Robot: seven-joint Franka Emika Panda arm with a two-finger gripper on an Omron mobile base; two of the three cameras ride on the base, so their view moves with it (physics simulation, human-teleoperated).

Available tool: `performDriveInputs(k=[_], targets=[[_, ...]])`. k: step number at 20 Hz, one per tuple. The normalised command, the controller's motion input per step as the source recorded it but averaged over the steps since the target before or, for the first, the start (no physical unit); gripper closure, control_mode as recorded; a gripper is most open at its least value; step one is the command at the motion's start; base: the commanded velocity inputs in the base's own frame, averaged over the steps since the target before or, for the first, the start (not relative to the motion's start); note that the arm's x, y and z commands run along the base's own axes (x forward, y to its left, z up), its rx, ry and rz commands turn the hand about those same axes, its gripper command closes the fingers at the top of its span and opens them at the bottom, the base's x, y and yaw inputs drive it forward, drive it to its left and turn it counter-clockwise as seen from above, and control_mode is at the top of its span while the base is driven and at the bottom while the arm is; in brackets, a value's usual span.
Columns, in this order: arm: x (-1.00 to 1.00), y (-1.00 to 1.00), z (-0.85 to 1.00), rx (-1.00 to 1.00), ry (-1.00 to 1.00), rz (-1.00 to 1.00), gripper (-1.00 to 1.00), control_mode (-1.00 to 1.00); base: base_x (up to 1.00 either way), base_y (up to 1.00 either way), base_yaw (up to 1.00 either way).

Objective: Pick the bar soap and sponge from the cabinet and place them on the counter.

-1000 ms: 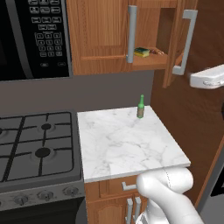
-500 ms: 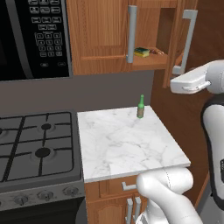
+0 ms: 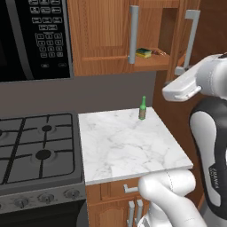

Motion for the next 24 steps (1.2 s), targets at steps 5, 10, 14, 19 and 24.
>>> performDriveInputs(k=[5, 10, 14, 19, 24], targets=[[0.0, 0.01, 0.0, -0.21, -0.03, 0.0, -1.0, -1.0, 0.0, 0.0, 0.0], [0.0, 0.0, 0.0, -0.24, -0.01, -0.01, -1.0, -1.0, 0.0, 0.0, 0.0], [0.01, 0.12, 0.0, -0.25, -0.02, -0.03, -1.0, -1.0, 0.0, 0.0, 0.0], [0.05, 0.34, 0.0, -0.25, -0.02, -0.04, -1.0, -1.0, 0.0, 0.0, 0.0], [0.06, 0.43, 0.0, -0.24, -0.04, -0.06, -1.0, -1.0, 0.0, 0.0, 0.0]])
